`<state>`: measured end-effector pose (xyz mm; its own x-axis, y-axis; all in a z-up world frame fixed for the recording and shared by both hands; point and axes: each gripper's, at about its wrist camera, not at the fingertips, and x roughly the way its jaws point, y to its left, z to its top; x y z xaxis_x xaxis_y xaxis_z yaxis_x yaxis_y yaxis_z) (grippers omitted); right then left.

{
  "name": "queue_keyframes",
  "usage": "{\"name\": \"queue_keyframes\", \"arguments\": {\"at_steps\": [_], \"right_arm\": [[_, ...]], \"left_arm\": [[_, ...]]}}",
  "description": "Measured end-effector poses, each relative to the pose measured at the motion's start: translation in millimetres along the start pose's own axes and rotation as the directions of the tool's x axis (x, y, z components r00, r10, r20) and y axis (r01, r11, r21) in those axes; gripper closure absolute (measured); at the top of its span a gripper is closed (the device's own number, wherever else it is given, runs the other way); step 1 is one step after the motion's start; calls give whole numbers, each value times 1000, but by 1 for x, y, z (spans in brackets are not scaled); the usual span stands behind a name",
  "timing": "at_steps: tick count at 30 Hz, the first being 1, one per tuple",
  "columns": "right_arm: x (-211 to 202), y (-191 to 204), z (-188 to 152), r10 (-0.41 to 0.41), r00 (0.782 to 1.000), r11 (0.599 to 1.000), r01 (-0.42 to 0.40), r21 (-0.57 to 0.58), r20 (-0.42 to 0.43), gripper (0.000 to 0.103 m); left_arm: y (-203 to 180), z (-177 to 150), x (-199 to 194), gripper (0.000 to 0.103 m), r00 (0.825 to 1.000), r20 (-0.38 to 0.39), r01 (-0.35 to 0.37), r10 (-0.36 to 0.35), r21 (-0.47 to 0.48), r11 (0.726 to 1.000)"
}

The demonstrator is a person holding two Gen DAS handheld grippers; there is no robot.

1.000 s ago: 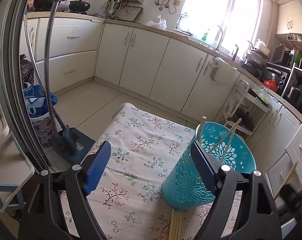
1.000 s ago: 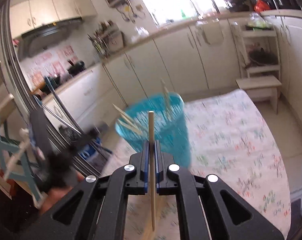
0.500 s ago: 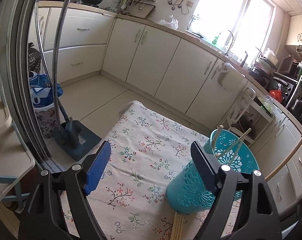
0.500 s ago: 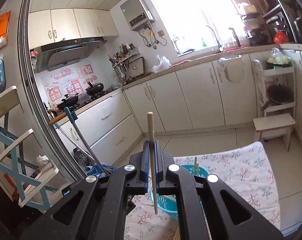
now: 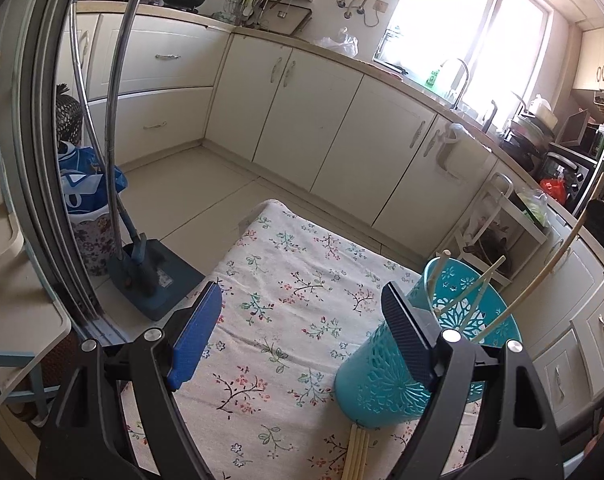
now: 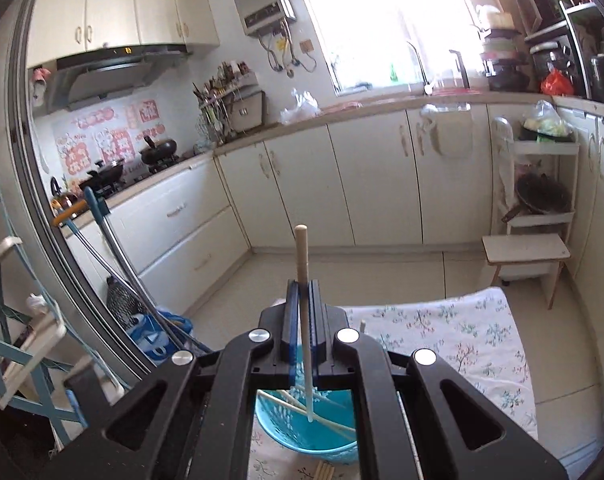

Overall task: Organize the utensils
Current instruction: 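Lift a stick with the right tool and release it into the basket, then bring both open tools back down to the stick bundle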

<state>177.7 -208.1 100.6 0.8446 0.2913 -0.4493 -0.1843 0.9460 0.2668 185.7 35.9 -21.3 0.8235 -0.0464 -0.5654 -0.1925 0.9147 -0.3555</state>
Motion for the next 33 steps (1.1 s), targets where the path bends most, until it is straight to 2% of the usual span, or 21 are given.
{"name": "queue_keyframes", "arguments": {"at_steps": [9, 11, 12, 14, 18, 20, 23, 25, 27, 33], "right_arm": [[48, -19, -32, -62, 987, 997, 67, 26, -145, 97], [51, -22, -34, -67, 986, 997, 73, 33, -151, 92], [51, -22, -35, -72, 986, 996, 78, 40, -148, 89], [43, -25, -35, -74, 990, 995, 81, 58, -117, 74], [18, -27, -39, -85, 996, 993, 87, 75, -36, 68], [2, -27, -46, -95, 995, 992, 95, 78, -1, 61], [-15, -29, -63, -109, 994, 990, 107, 92, 12, 59], [-21, -30, -80, -110, 994, 989, 111, 99, -13, 59], [-19, -29, -104, -114, 991, 989, 120, 91, -72, 59], [9, -29, -176, -108, 955, 988, 133, 75, -277, 59]], "left_arm": [[-1, -1, 2, 25, 1000, -13, -3, 4, 14, 1000], [-2, -2, 3, 25, 1000, -16, -8, 8, 19, 1000], [-3, -2, 4, 25, 1000, -19, -9, 10, 21, 1000], [-3, -2, 5, 25, 1000, -23, -12, 12, 24, 1000], [-3, -2, 6, 25, 999, -31, -20, 21, 30, 999], [-2, -2, 7, 25, 999, -34, -24, 25, 32, 999], [-2, -3, 8, 25, 999, -36, -27, 29, 33, 999], [-3, -3, 8, 25, 999, -37, -29, 30, 39, 999], [-5, -4, 8, 25, 999, -37, -30, 32, 47, 998], [-9, -6, 9, 23, 998, -43, -40, 43, 67, 997]]}}
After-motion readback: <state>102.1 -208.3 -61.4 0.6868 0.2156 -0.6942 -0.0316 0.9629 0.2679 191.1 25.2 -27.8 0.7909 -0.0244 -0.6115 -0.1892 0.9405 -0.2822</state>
